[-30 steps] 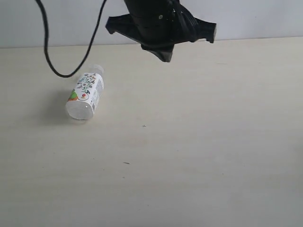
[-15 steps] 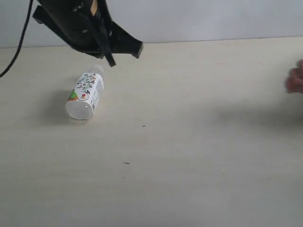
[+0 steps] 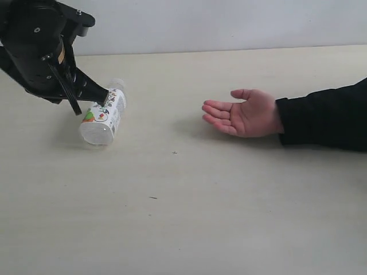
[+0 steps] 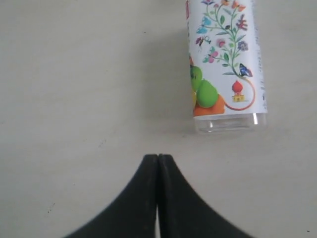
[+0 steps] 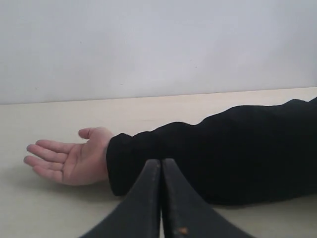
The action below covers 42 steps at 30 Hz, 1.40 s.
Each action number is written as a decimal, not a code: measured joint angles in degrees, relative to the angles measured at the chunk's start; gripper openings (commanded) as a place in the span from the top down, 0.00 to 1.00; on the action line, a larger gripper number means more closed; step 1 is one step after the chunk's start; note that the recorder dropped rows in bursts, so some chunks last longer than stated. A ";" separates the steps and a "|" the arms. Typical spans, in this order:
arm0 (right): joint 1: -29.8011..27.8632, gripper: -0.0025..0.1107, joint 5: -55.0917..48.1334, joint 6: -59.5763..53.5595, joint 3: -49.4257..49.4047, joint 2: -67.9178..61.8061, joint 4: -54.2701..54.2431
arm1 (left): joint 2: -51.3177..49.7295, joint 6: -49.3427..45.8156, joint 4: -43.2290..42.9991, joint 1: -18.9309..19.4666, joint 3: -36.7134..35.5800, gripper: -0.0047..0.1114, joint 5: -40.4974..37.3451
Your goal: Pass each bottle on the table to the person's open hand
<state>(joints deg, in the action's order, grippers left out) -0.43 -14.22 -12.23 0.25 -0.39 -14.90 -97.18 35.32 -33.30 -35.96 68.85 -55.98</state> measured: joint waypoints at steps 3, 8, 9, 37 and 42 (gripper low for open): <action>0.00 0.98 0.00 0.00 0.00 0.00 0.00 | 0.00 0.00 -0.49 0.00 0.00 0.96 0.07; 0.00 0.98 0.00 0.00 0.00 0.00 0.00 | 0.00 0.20 -1.31 0.14 0.00 0.96 4.95; 0.00 0.98 0.00 0.00 0.00 0.00 0.00 | 0.00 0.20 -1.43 0.41 0.00 0.96 6.73; 0.00 0.98 0.00 0.00 0.00 0.00 0.00 | -15.54 -30.93 33.30 12.64 24.71 0.96 20.78; 0.00 0.98 0.00 0.00 0.00 0.00 0.00 | -16.69 -33.41 33.30 12.64 26.13 0.86 20.01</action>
<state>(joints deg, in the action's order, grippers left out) -0.43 -14.22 -12.23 0.25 -0.39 -14.90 -113.87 1.90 0.00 -23.31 94.98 -35.97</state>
